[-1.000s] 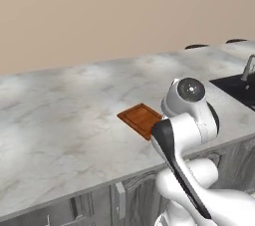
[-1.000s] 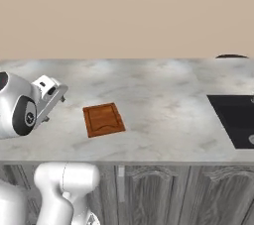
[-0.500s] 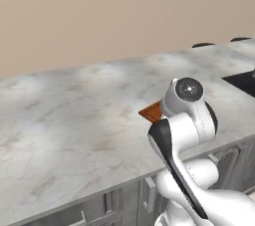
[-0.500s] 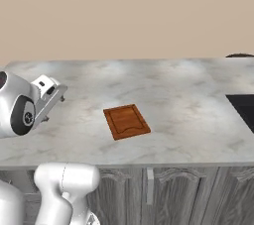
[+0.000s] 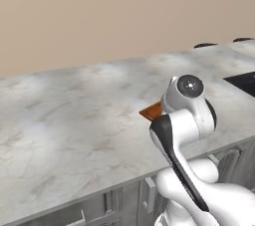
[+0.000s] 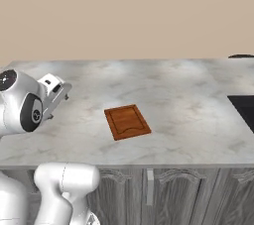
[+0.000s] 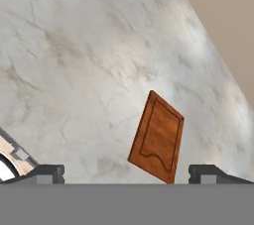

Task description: Move the cutting board and knife to the sink. Then move spray from the cabinet to the counter.

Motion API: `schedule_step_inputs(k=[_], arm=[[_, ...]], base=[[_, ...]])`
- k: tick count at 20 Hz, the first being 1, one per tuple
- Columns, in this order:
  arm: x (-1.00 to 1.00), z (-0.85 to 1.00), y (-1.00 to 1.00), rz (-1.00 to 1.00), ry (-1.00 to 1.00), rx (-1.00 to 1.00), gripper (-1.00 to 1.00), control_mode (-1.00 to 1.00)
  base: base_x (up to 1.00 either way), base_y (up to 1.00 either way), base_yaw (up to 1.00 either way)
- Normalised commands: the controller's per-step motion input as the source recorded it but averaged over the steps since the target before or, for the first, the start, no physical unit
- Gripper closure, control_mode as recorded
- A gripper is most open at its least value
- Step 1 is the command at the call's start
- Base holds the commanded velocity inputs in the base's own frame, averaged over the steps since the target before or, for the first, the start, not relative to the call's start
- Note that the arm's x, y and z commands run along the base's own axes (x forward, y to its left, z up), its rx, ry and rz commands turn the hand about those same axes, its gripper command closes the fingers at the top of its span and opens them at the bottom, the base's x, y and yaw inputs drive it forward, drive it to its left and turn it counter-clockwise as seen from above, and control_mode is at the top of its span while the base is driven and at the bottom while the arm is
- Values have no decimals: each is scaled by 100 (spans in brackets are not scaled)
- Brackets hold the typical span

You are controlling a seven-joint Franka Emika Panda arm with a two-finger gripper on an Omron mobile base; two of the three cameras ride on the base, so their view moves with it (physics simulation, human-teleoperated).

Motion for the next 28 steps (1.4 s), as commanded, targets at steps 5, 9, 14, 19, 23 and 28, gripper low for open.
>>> schedule_step_inputs(k=[5,9,14,19,23,28], arm=[[59,0,-34,11,4,3,-100,-100],[68,0,-54,14,4,7,-100,-100],[95,-5,-11,4,17,0,-100,-100],[87,-11,8,-11,25,2,-100,-100],[46,-19,27,-32,17,18,-100,-100],[6,-29,21,-35,6,29,-100,-100]], base=[[0,0,0],[0,0,0],[0,0,0],[0,0,0],[0,0,0],[0,0,0]])
